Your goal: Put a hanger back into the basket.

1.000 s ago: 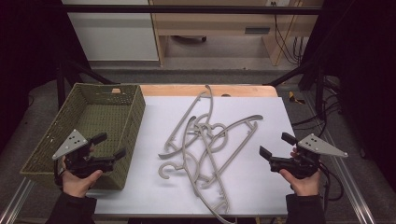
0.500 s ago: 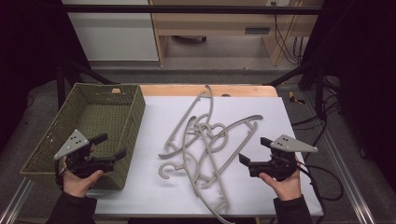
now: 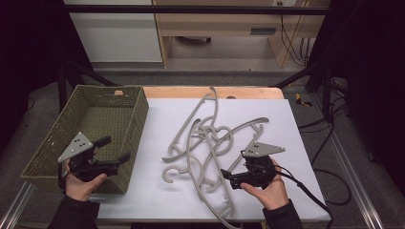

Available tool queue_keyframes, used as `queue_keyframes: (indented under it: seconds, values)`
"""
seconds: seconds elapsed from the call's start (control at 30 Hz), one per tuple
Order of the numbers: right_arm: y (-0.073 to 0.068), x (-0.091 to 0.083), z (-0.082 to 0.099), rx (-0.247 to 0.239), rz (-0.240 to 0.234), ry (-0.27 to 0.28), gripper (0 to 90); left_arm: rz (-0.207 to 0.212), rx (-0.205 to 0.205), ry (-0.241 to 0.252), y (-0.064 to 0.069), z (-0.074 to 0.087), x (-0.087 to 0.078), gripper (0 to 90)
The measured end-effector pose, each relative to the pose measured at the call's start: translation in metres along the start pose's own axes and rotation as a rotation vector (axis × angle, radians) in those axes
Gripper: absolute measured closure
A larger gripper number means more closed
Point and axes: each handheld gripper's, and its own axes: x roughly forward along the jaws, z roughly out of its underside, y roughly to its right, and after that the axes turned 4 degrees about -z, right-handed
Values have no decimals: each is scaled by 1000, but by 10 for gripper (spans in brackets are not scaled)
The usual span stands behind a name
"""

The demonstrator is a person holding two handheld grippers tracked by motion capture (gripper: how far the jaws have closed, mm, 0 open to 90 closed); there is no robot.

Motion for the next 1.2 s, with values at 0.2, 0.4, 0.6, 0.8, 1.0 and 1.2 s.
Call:
queue_keyframes:
  seconds: [0.2, 0.4, 0.6, 0.8, 1.0, 1.2]
  values:
    - [-16, 12, -2, -20, -35, -110, 146, 0, 4, -1, 1, 0, -1, 66]
    - [-34, 23, 2, -43, -69, -223, 210, 0, 6, -2, 2, 0, 0, 68]
    - [-43, 39, 10, -18, -126, -280, 270, -2, 6, -2, 2, 0, -1, 69]
    - [-50, 57, 20, -22, -177, -319, 358, -2, 5, -7, 2, 0, 0, 70]
    - [-56, 67, 27, -8, -201, -373, 434, 0, 6, -8, 3, 0, 1, 72]
    - [-59, 73, 34, -1, -221, -425, 545, 2, 14, -15, 5, 1, 2, 72]
